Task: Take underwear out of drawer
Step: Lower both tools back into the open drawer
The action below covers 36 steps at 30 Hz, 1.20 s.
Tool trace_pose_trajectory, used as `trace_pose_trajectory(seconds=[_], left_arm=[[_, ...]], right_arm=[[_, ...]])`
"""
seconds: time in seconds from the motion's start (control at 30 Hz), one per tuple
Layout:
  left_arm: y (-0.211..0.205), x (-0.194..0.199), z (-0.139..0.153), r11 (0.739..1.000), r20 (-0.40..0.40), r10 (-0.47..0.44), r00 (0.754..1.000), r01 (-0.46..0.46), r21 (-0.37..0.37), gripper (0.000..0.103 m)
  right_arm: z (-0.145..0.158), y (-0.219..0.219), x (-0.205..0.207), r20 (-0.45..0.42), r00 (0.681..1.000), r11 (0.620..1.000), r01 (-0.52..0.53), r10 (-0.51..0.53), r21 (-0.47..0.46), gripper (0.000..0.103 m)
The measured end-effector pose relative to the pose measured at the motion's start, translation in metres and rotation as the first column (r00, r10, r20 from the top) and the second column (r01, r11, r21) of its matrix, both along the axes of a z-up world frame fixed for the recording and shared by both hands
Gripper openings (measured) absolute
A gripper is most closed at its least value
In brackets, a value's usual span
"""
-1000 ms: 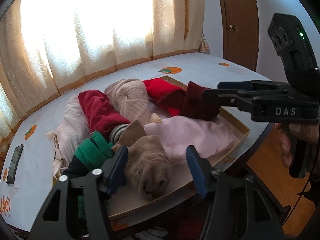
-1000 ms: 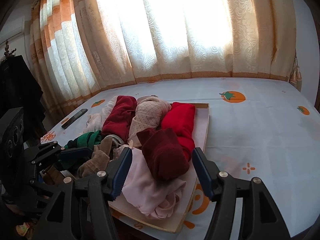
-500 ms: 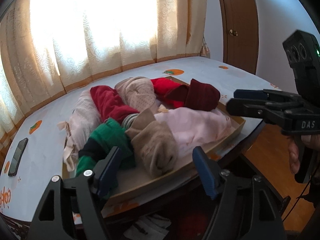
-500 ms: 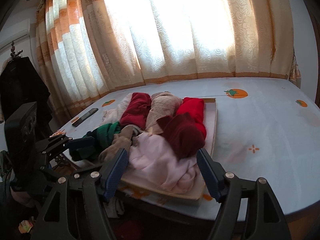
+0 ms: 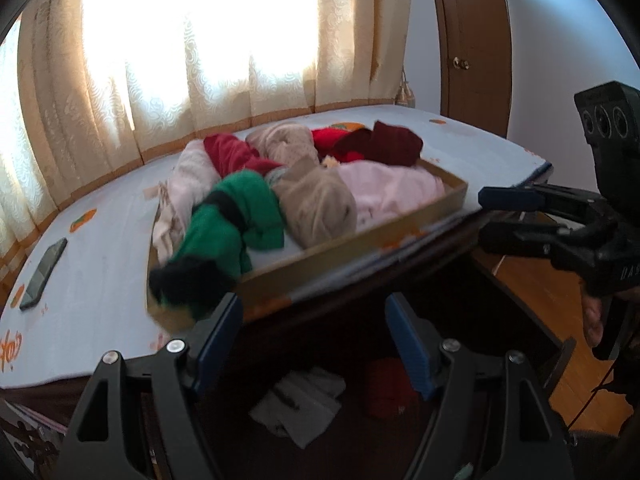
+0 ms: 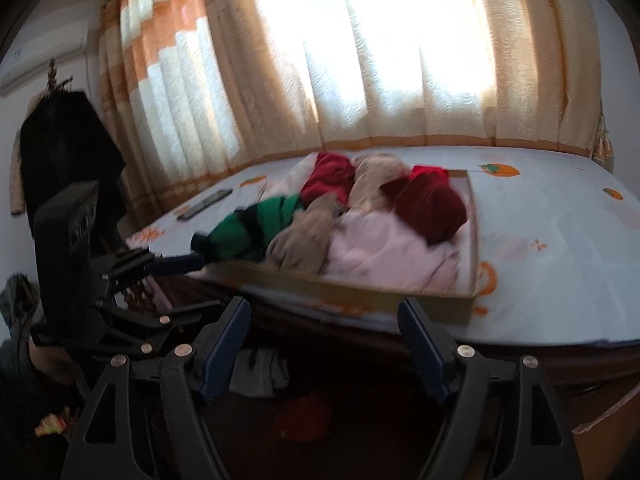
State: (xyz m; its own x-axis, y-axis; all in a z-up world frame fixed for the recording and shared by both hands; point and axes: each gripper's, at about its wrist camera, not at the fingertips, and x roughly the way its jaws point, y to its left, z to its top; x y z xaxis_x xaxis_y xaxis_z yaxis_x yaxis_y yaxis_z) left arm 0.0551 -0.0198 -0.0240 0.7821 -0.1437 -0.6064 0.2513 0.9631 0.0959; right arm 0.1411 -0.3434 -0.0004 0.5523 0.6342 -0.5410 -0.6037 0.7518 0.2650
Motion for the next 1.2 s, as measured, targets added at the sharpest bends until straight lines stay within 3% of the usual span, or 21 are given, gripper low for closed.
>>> trace_pose_trajectory(seconds=[0.5, 0.93, 1.1, 1.2], left_arm=[[0.019, -0.012, -0.053, 0.998, -0.123, 0.039, 0.992, -0.034, 0.044, 0.075], [0.022, 0.0, -0.082, 0.995, -0.234, 0.044, 0.971, -0.021, 0.1, 0.075], [0.019, 0.006, -0.091, 0.992, -0.293, 0.001, 0.956, 0.036, 0.12, 0.075], [0.01, 0.007, -0.098, 0.979, -0.318, -0.033, 0.947, 0.094, 0.18, 0.075]], right_arm=[[-0.039, 0.054, -0.035, 0.036, 0.983, 0.963, -0.171, 0.182, -0.206, 0.078], [-0.066, 0.089, -0.041, 0.042, 0.944, 0.87, -0.283, 0.327, -0.403, 0.078], [-0.078, 0.099, -0.042, 0.02, 0.924, 0.819, -0.329, 0.383, -0.47, 0.078], [-0.086, 0.105, -0.041, 0.007, 0.915, 0.787, -0.344, 0.404, -0.512, 0.078]])
